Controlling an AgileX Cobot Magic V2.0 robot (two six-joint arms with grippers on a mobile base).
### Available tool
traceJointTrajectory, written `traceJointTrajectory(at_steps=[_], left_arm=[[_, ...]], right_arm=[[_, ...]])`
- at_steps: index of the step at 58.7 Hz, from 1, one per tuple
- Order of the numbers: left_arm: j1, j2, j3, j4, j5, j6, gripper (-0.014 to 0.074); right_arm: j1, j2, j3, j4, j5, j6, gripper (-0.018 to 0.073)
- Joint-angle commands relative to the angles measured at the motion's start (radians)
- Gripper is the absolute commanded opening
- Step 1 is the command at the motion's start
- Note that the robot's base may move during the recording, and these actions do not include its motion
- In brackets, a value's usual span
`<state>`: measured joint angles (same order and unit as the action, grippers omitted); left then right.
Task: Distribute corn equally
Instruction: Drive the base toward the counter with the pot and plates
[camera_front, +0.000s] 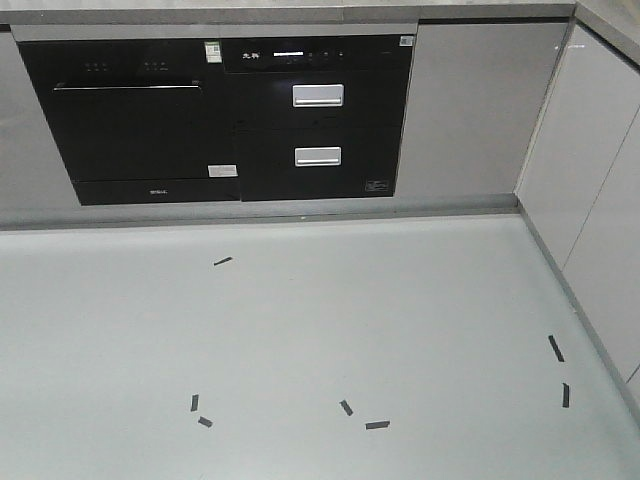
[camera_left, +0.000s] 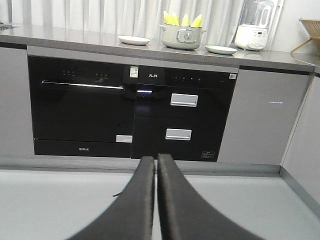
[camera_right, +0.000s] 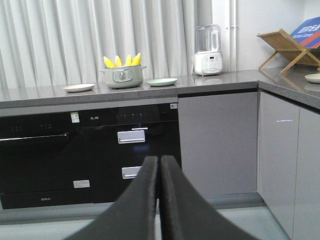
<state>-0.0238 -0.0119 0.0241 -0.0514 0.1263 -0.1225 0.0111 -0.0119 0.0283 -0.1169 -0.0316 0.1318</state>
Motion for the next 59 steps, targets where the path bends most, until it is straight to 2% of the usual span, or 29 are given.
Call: traceJointTrajectory(at_steps=[1, 59], left_arm=[[-0.001, 0.006, -0.023, -0.001, -0.074, -0.008, -0.0006], [-0.001, 0.006, -0.023, -0.001, -0.074, -0.008, -0.0006]], right_arm=[[-0.004, -0.007, 0.018, -0.009, -0.073, 0.002, -0.0002], [-0.004, -0.007, 0.018, -0.009, -0.073, 0.002, -0.0002]])
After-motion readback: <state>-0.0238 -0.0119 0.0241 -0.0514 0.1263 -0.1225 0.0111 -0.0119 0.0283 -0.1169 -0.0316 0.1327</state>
